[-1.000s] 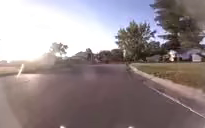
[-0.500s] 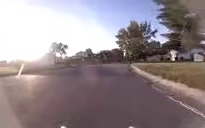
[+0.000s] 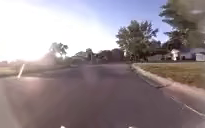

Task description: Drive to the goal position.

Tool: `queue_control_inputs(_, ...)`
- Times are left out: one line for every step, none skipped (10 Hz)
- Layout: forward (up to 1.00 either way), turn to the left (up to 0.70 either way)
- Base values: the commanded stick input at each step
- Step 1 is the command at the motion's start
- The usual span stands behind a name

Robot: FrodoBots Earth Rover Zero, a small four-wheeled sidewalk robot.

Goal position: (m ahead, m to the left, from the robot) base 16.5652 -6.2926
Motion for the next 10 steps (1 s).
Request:
queue_control_inputs(1.0,0.0)
queue_control_inputs(1.0,0.0)
queue_control_inputs(1.0,0.0)
queue_control_inputs(1.0,0.0)
queue_control_inputs(1.0,0.0)
queue_control_inputs(1.0,0.0)
queue_control_inputs(1.0,0.0)
queue_control_inputs(1.0,0.0)
queue_control_inputs(1.0,0.0)
queue_control_inputs(1.0,0.0)
